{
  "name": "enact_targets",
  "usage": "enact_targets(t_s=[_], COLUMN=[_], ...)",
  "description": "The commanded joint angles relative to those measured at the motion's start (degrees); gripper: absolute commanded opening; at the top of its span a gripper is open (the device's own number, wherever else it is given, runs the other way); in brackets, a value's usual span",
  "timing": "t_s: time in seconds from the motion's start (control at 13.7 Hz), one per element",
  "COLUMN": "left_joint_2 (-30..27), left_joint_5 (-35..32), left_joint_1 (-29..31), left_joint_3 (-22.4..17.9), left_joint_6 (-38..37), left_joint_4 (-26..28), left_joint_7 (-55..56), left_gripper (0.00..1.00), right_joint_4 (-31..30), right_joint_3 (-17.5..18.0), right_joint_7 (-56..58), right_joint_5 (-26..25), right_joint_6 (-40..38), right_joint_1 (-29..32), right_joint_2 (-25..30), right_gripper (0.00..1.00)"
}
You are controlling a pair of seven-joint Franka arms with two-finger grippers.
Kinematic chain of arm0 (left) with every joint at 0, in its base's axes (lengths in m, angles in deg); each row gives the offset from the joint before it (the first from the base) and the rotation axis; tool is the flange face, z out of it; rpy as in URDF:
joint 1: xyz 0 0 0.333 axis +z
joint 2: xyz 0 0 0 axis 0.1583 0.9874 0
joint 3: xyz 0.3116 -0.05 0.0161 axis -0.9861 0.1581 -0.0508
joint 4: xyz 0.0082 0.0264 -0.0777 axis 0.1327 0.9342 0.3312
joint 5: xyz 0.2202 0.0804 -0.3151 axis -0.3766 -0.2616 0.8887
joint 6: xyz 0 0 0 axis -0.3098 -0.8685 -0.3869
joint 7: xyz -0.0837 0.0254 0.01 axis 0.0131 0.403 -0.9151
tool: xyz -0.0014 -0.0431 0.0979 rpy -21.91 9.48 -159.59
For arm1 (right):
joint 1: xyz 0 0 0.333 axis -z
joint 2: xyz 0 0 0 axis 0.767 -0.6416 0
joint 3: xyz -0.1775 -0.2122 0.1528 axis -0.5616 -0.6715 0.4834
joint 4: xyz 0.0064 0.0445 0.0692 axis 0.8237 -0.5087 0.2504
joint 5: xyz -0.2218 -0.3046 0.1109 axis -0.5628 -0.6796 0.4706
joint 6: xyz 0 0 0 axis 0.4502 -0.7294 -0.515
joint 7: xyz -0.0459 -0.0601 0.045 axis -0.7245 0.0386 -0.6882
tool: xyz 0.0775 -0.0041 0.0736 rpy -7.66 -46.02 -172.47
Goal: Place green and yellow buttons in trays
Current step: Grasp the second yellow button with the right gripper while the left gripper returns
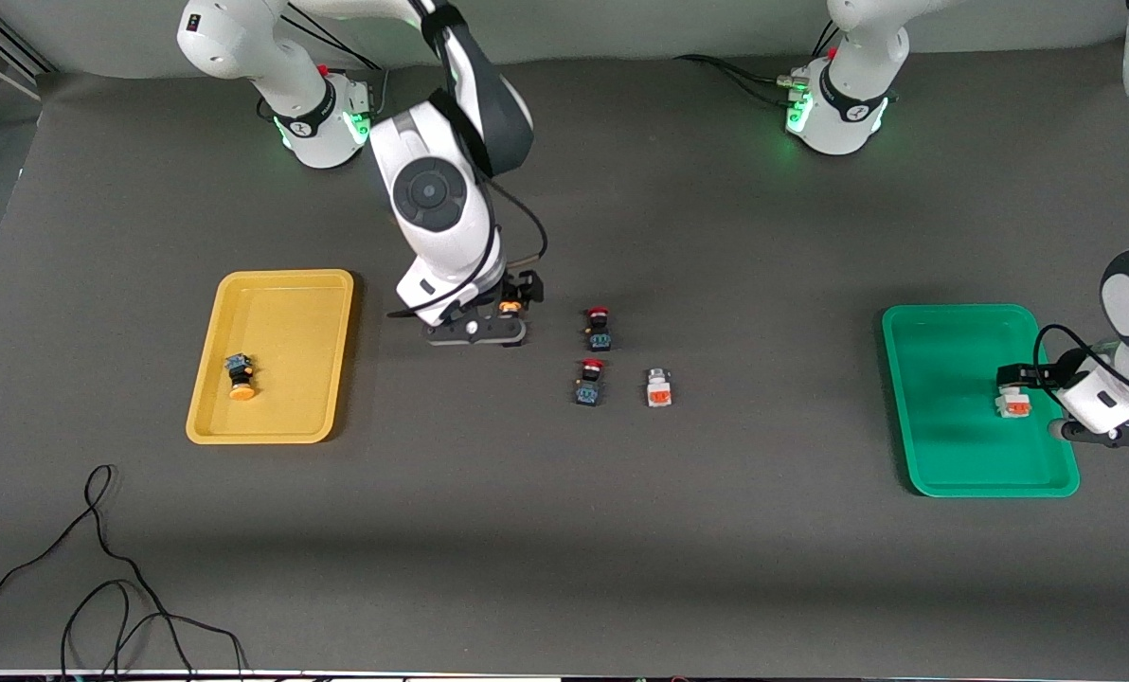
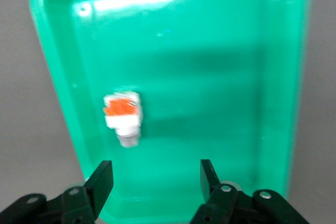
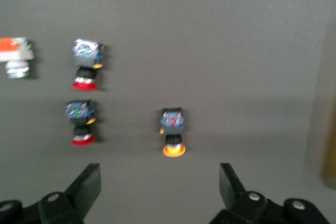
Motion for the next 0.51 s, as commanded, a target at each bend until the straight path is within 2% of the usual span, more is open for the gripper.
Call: enact_targets(t_s=[0.0,0.15,0.36,0.44], left_joint_2=[-1.17,-1.16,-0.73,-0.46], left_joint_5=[3.69,4.58,4.41,4.41], left_joint_1=[-0.69,-0.78,-1.3,-2.26], left_joint_3=[3.65,7.25,14.19,15.69], left_joint_6=[-6.52,-8.65,-9.18,-8.83], left_joint_4=[-3.31,-5.34,-6.4,-6.49], left_joint_7=[3.03,6.63,19.26,22.7], left_gripper=[0.75,0.74,0.74,0.75], right_joint_4=[-8.53,-9.87,-9.78,-9.78], right_joint_3=[-0.67,0.47,2.85,3.03], right_joint_7=[-0.08,0.0,0.71,0.71], right_joint_5=[1.16,1.86,7.47,7.75], right_joint_6=[11.51,16.37,21.91,23.4], right_joint_1=[-3.17,-3.17,-3.17,-3.26], right_joint_2=[-0.2,-3.35,-8.53,-10.2], right_gripper=[1.0,1.0,1.0,1.0])
